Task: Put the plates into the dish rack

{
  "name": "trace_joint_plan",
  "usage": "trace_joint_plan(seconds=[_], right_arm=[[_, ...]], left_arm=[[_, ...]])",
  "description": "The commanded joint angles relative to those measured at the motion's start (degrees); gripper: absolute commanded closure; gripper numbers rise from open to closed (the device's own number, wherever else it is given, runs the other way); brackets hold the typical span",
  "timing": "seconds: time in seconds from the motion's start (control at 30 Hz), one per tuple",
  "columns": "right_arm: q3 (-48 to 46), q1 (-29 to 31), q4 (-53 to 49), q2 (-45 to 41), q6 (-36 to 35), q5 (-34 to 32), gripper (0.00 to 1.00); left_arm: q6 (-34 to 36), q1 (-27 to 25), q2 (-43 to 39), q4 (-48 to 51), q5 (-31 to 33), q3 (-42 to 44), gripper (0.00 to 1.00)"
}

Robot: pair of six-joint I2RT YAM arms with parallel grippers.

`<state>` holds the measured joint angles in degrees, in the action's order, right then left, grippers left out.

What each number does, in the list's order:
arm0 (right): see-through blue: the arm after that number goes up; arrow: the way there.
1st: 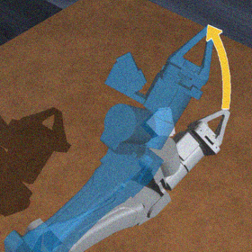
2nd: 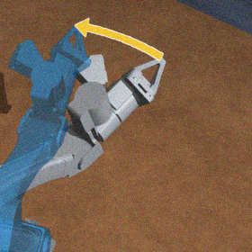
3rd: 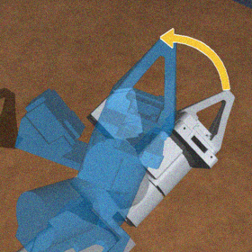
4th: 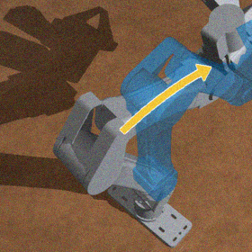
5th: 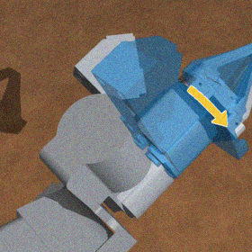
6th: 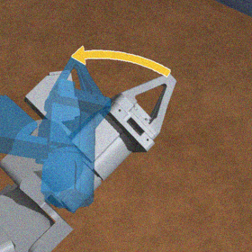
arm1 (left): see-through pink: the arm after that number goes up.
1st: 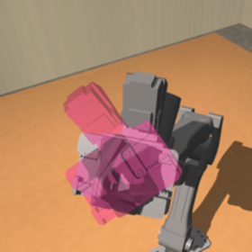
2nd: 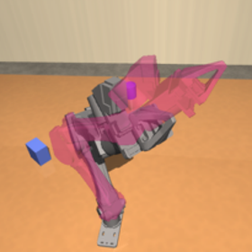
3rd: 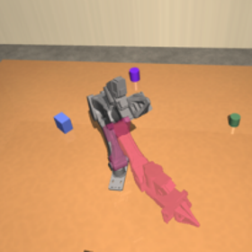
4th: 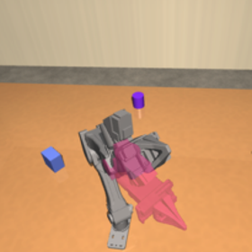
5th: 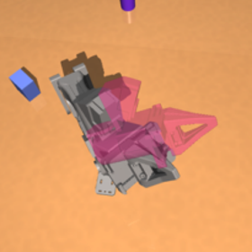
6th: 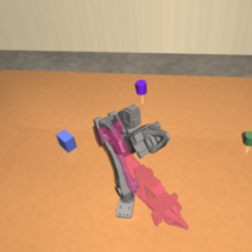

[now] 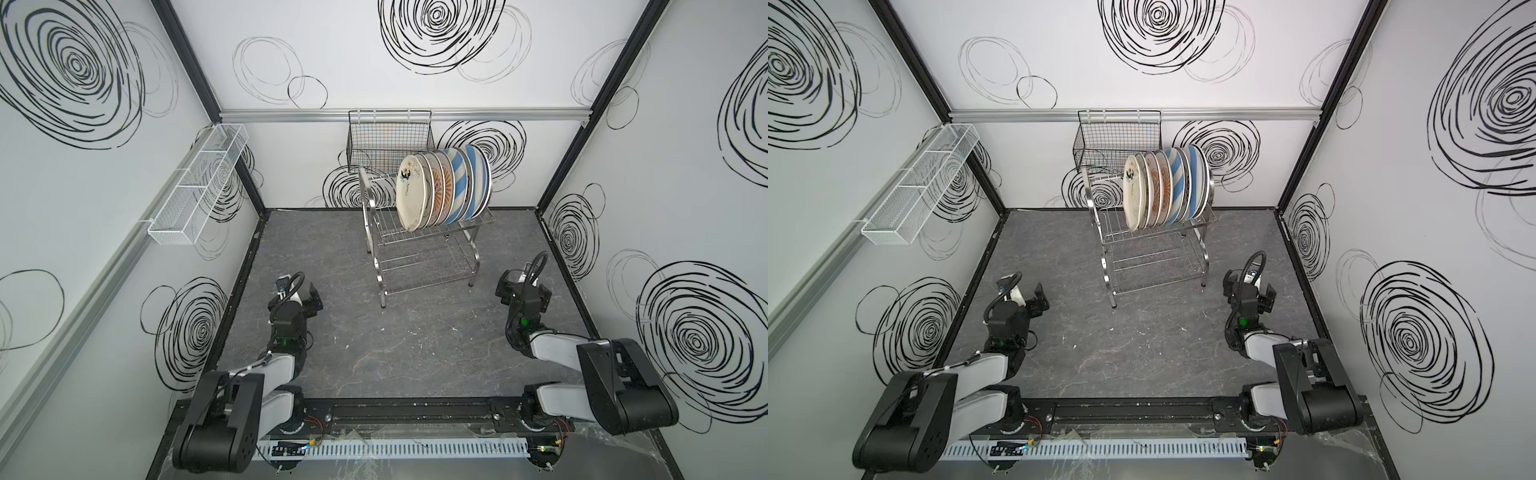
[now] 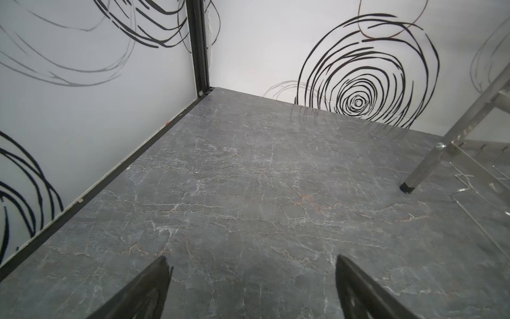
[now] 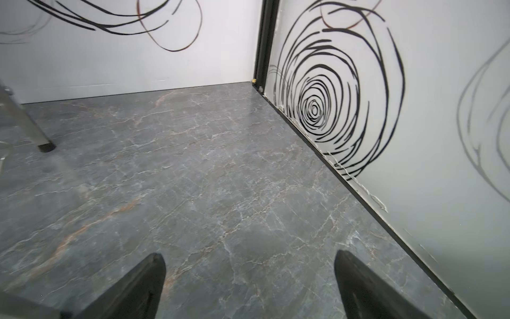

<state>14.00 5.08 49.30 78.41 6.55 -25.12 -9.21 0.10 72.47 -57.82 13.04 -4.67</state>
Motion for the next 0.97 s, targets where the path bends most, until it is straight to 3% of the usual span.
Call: trace_joint_plan(seconds=[0.0, 0.1, 0.17, 0.27, 0.93], right_arm=[[-1.19, -3.60, 16.10, 4.06, -0.34, 6.15, 0.00], [-0.54, -4.11, 14.68, 3.96, -0.38, 8.62, 0.00], [-0.86, -4.93, 15.78, 4.82, -0.84, 11.91, 0.00], [-3.81, -5.49, 22.88, 6.34, -0.65, 12.05, 0.00], [-2.94, -5.64, 20.31, 5.87, 0.20, 11.90, 0.00]], left_arm=[[3.55, 1.01, 7.20, -24.27, -9.35, -1.00, 0.04], [5.45, 0.76, 15.41, -32.67, -14.57, -1.85, 0.04], [5.17, 0.16, 11.13, -21.40, -10.85, -3.88, 0.04], [6.31, -0.71, 13.59, -24.96, -11.05, -4.20, 0.04], [6.33, -0.80, 13.25, -23.74, -10.75, -4.53, 0.04]])
